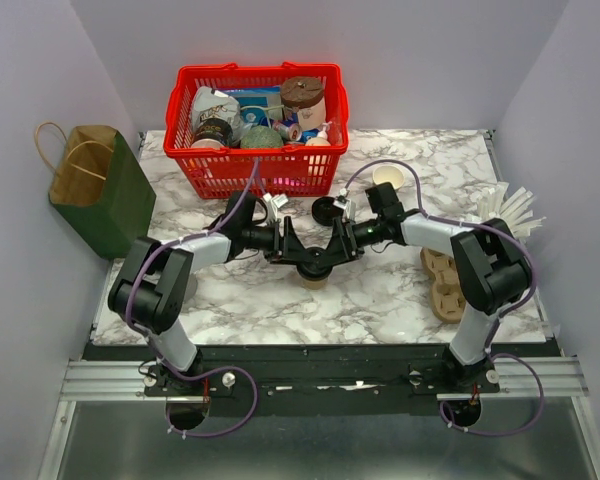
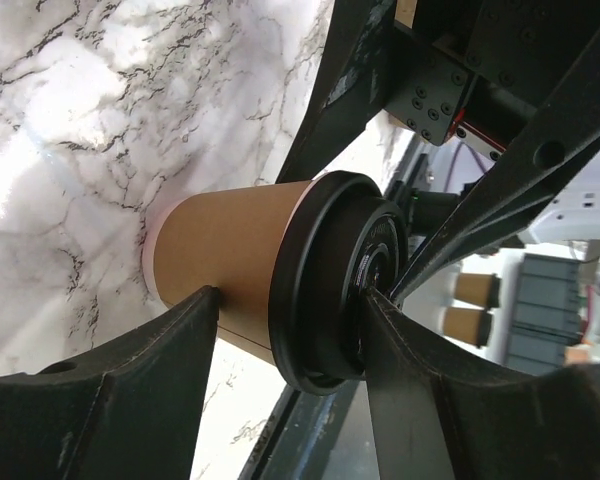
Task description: Pack the takeout coffee
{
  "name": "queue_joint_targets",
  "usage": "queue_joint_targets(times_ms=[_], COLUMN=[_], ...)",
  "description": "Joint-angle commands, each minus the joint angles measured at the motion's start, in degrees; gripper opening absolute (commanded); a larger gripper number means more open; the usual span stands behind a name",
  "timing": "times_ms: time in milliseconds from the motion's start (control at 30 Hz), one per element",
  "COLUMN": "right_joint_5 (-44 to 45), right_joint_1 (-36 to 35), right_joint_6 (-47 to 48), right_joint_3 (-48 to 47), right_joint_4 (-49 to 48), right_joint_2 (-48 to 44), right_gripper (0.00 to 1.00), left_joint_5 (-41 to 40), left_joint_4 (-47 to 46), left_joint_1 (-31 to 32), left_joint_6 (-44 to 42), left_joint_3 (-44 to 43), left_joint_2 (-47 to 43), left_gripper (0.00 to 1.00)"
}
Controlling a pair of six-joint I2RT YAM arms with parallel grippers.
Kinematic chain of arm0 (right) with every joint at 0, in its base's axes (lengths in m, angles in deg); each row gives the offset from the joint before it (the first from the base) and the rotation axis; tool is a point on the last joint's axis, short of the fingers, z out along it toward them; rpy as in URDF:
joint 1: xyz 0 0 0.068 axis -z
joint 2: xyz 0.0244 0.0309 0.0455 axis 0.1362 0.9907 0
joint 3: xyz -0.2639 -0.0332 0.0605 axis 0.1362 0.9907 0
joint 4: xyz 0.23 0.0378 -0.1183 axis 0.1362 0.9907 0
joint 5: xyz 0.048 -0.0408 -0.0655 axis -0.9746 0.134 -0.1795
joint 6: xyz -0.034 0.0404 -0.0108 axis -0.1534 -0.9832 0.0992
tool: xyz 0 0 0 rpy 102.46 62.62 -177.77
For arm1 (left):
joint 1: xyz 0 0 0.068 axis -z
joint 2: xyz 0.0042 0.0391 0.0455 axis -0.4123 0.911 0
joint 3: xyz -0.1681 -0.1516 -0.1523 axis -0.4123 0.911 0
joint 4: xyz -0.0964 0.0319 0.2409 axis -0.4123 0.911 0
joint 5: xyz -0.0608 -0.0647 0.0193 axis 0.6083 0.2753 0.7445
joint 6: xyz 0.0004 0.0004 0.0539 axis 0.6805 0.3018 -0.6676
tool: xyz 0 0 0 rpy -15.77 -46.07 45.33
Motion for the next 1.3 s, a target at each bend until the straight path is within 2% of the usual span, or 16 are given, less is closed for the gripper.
queue_joint_targets(times_ms=[0, 200, 500, 800, 933, 1067, 1267], right_joint_5=[-1.82, -0.33, 5.91, 7.59, 6.28, -0.74, -6.55], right_joint_1=[-0.08, 0.18, 0.18, 0.27, 0.36, 0.27, 0.45], right_joint_6=[-0.37, -1.70, -2.75, 0.32, 3.29, 6.29, 8.76], right_joint_3=[-0.32, 0.47, 5.20, 9.26, 9.35, 8.56, 6.62], right_joint_4=[-0.82, -1.17, -1.00, 1.02, 1.20, 1.02, 3.30], right_joint_2=[3.68, 5.09, 2.90, 2.89, 1.67, -2.81, -5.19], right_gripper=[0.74, 0.72, 0.68, 0.64, 0.63, 0.70, 0.83], left_joint_5=[-9.22, -9.57, -11.59, -14.93, -12.75, -6.60, 1.93], left_joint_4=[2.55, 2.63, -2.63, -4.49, -7.55, -18.77, -21.89], left_joint_1=[-1.55, -1.72, -0.85, 6.18, 6.80, 6.80, 6.54], left_joint_6=[1.85, 2.81, 4.93, 3.08, 1.59, 4.57, 4.58], left_joint_3=[0.97, 0.44, 6.24, 7.74, 7.65, 8.44, 4.67], left_joint_2=[6.43, 8.98, 7.84, 7.22, 5.04, 0.02, -3.24], left_gripper=[0.63, 0.62, 0.63, 0.63, 0.63, 0.64, 0.64])
